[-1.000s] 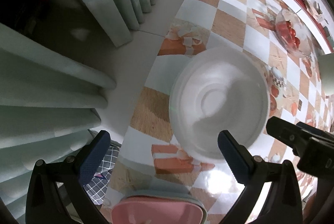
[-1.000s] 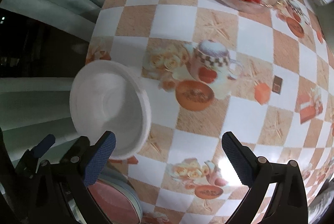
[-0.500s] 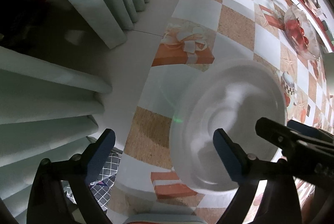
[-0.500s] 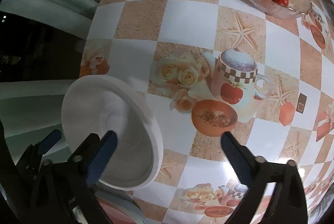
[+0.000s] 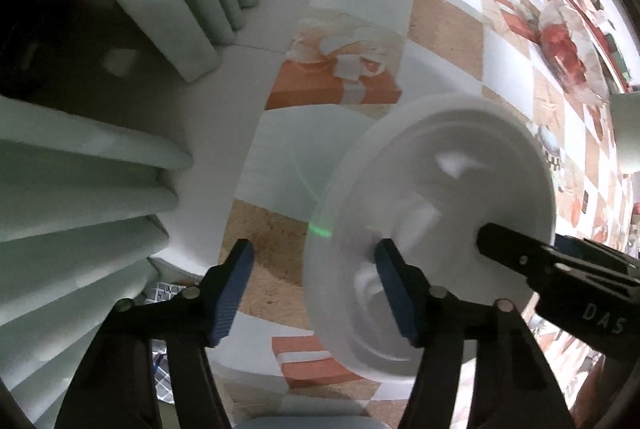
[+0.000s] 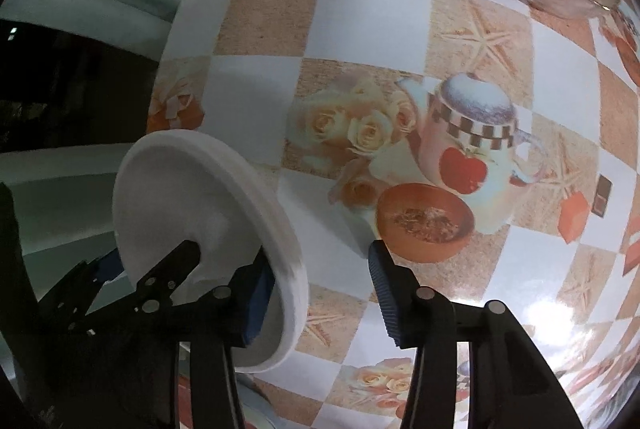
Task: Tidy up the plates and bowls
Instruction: 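Lift the stacked white bowls with both grippers toward the pink plate stack, then carry the stacked bowls over the pink plate stack with both grippers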
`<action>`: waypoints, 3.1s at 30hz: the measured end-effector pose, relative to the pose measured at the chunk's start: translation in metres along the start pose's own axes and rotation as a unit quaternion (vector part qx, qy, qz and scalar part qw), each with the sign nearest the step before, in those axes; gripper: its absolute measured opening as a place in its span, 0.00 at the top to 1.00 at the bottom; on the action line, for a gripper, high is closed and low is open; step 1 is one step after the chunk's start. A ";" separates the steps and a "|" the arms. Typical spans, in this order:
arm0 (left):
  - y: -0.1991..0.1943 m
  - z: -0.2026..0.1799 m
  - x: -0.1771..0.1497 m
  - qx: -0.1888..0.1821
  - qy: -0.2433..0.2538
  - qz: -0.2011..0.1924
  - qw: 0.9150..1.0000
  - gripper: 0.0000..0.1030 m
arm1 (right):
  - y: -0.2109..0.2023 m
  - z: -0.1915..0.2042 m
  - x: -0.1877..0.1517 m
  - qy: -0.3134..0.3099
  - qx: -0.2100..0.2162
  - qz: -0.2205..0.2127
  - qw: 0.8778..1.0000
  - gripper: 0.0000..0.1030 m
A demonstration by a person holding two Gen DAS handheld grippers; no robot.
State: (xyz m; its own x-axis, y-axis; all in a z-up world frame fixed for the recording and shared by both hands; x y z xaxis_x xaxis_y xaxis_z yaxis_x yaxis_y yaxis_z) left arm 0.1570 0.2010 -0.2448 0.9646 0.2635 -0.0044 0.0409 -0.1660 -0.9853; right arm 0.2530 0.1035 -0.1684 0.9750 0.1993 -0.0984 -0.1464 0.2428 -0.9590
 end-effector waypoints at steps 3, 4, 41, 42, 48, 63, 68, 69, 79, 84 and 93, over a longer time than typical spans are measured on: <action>-0.001 -0.009 0.000 -0.016 0.015 -0.002 1.000 0.63 | 0.005 0.007 0.000 -0.002 0.017 0.006 1.000 0.64; -0.001 -0.012 0.000 -0.020 0.019 -0.001 1.000 0.63 | 0.006 0.012 -0.001 -0.007 0.027 0.008 1.000 0.73; 0.009 -0.124 -0.116 -0.033 0.101 0.037 0.994 0.63 | 0.062 -0.062 -0.133 0.058 0.020 0.027 0.998 0.76; 0.012 -0.128 -0.121 -0.033 0.104 0.041 0.993 0.63 | 0.065 -0.065 -0.138 0.060 0.019 0.029 0.998 0.76; 0.023 -0.147 -0.148 -0.024 0.112 0.060 0.992 0.63 | 0.080 -0.070 -0.159 0.056 0.015 0.035 0.998 0.76; 0.033 -0.194 -0.201 -0.005 0.043 0.056 0.997 0.63 | 0.103 -0.071 -0.190 -0.011 0.016 0.068 0.998 0.76; 0.031 -0.199 -0.214 -0.007 0.034 0.052 0.998 0.63 | 0.094 -0.076 -0.197 -0.014 0.019 0.066 0.998 0.74; 0.032 -0.200 -0.222 -0.006 0.037 0.049 0.998 0.63 | 0.094 -0.076 -0.198 -0.012 0.019 0.063 0.998 0.74; 0.001 -0.164 -0.220 -0.021 0.070 0.037 0.997 0.63 | 0.077 -0.077 -0.223 0.021 0.016 0.040 0.999 0.74; -0.020 -0.158 -0.211 -0.025 0.068 0.019 0.997 0.63 | 0.061 -0.054 -0.223 0.021 0.014 0.027 0.999 0.74; -0.055 -0.107 -0.208 -0.022 0.026 -0.019 0.999 0.63 | 0.039 0.015 -0.201 -0.022 0.014 0.008 1.000 0.74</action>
State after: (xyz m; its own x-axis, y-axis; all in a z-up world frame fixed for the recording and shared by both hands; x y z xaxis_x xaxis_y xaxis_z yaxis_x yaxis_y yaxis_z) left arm -0.0180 0.0540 -0.1710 0.9742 0.2216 0.0425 0.0878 -0.1987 -0.9761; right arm 0.0487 0.0872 -0.1816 0.9645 0.2442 -0.1005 -0.1665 0.2666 -0.9493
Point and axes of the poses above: each gripper's, at about its wrist camera, not at the fingertips, and y roughly the way its jaws point, z to its left, x to its top, the point moved 2 cm from there along y, roughly the way its jaws point, and after that the axes turned 5 degrees about -x, right-handed, at the moved point
